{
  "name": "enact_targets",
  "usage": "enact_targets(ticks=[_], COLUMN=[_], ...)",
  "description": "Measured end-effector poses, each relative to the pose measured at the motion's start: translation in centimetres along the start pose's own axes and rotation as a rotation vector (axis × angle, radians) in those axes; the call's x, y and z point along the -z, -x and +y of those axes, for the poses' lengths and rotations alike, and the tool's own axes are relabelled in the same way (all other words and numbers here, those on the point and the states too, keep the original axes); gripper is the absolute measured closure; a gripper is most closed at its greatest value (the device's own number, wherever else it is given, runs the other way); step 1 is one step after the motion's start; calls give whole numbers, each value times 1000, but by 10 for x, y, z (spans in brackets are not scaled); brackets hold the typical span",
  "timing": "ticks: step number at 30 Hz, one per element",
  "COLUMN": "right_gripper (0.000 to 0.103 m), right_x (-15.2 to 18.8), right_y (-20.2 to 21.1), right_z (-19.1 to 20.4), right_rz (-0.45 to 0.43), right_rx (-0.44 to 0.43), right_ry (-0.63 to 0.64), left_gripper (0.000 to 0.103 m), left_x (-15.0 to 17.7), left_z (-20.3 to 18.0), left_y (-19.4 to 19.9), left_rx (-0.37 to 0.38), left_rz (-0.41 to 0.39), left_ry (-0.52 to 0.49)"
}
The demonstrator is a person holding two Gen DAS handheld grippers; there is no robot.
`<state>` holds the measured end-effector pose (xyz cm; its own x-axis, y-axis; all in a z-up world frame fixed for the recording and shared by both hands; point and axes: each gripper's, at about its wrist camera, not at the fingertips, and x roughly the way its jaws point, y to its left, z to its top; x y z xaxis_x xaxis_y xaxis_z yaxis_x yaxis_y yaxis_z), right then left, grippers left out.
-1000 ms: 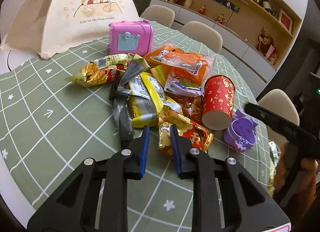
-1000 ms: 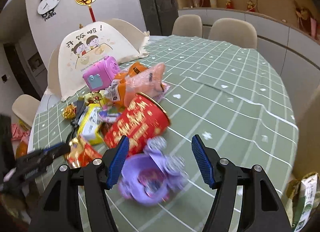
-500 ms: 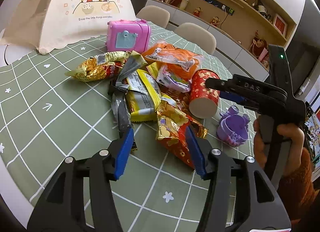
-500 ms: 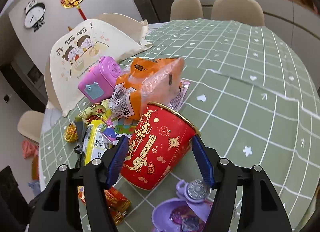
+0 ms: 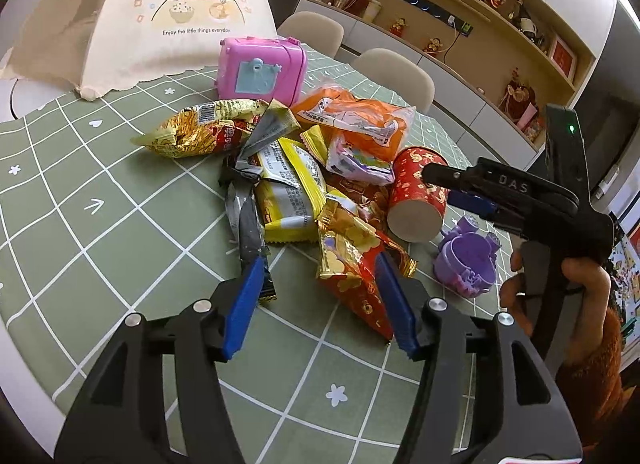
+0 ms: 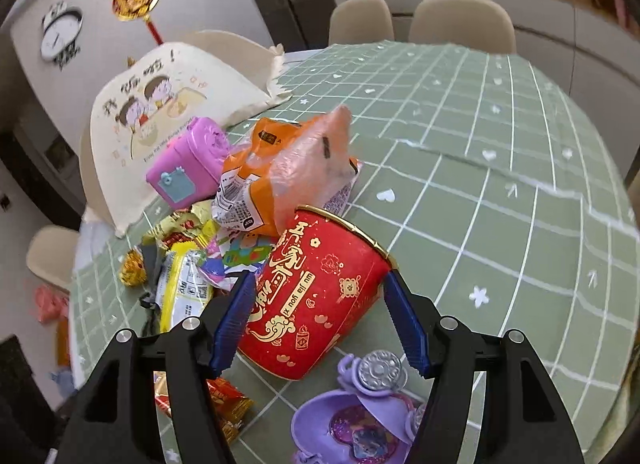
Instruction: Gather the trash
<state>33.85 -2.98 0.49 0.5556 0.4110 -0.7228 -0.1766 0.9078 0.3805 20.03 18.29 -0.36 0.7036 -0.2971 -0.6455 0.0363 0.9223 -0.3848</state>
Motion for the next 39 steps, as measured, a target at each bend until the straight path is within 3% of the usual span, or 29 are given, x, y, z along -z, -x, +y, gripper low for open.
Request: enact_targets(ticks=[3, 9, 12, 13, 14, 20, 22, 23, 24, 25, 26, 32, 39], right_gripper=[41, 42, 61, 78, 86, 86, 85, 79, 72, 59, 53, 46, 36], right_x=[0, 0, 1, 1, -1, -7, -6, -6, -5, -2, 0, 8, -4], right_y=[-2, -5, 8, 11, 18, 40, 47, 49, 50, 51, 50, 19, -13], right_z=[-7, 0, 9, 11, 13, 4, -5, -8, -10, -13, -14, -8, -7], right_rz=[15, 17, -55, -70, -91, -132, -160, -166, -169, -168, -151, -10, 25], right_rx=[-39, -89, -44, -36, -22, -11, -1, 0, 0, -1, -6, -41, -58], right_ry=[-40, -1, 96, 115, 143, 171, 137, 124, 111, 101, 101, 71, -49], left_gripper=[48, 48, 48, 48, 48, 48, 48, 48, 56, 64, 77, 80, 80], left_x=[0, 0, 2, 2, 2, 0, -2, -3, -4, -6, -6, -9, -10], left_z=[-1, -6, -10, -11, -12, -18, -20, -21, -22, -23, -24, -22, -10], left_y=[1, 1, 2, 2, 1, -8, -14, -17, -20, -22, -23, -20, -16], left_rx=[-2, -16, -21, -23, -24, -36, -56, -64, -68, -68, -72, -67, -37], left_rz=[-7, -9, -5, -2, 1, 41, 60, 64, 66, 63, 63, 22, 10], left_ry=[-7, -24, -31, -34, -37, -32, -28, -27, -27, -29, -36, -44, 6])
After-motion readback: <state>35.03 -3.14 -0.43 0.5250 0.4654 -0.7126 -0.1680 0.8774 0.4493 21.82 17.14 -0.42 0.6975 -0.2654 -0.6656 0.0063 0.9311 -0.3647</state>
